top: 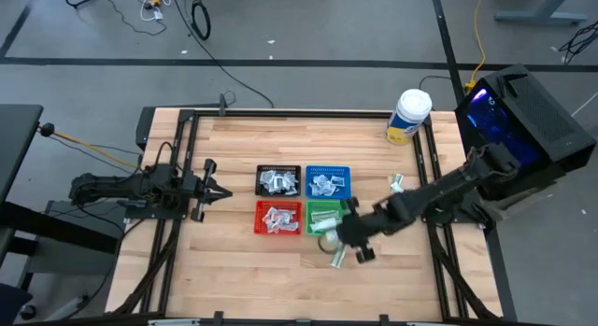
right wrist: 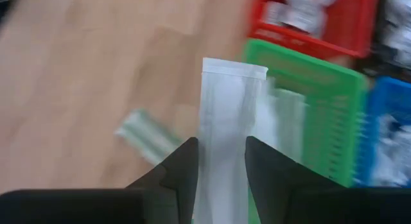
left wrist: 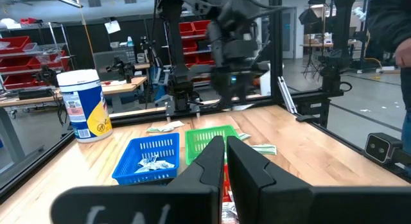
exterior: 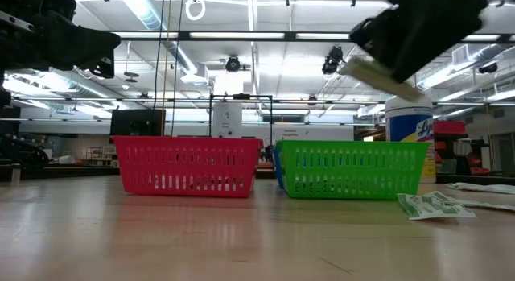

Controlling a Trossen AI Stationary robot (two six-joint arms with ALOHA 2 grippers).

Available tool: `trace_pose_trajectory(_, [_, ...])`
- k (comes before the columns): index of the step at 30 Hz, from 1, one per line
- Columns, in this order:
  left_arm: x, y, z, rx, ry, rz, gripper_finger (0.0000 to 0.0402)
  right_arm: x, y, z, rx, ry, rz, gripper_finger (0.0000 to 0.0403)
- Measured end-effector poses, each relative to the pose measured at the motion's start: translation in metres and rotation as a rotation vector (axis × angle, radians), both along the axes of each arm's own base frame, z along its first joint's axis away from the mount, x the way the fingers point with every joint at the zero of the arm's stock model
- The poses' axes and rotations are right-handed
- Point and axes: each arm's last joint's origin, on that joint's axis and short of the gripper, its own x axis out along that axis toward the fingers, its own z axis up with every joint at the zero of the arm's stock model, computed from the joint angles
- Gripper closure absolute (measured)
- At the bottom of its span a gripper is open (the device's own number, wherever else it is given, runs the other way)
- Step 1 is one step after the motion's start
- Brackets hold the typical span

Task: Pick & Place First Aid Supplies
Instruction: Put the green bandage pack into the green bin

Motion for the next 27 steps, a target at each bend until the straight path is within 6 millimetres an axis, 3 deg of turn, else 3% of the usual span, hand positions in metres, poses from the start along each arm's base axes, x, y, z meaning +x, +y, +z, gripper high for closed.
trace_pose_trajectory(8, [0.000, 0.000, 0.000, 0.000, 0.000, 0.000, 0.0376, 0.014, -0.040, 0.000, 0.011, 0.005, -0.148, 0.0275])
trace_pose_trajectory(14, [0.000, 0.000, 0.000, 0.000, 0.000, 0.000, 0.0376, 0.013, -0.045, -0.002, 0.067, 0.062, -0.083, 0.0271])
trace_pose_trajectory(19, [0.000, 0.000, 0.000, 0.000, 0.000, 0.000, 0.0376, 0.011, -0.046, -0.004, 0.093, 0.090, -0.089, 0.0227])
trace_pose_trajectory(27, [0.000, 0.000, 0.000, 0.000, 0.001, 0.000, 0.0376, 0.017, -0.064, -0.003, 0.089, 0.069, -0.165, 0.0142])
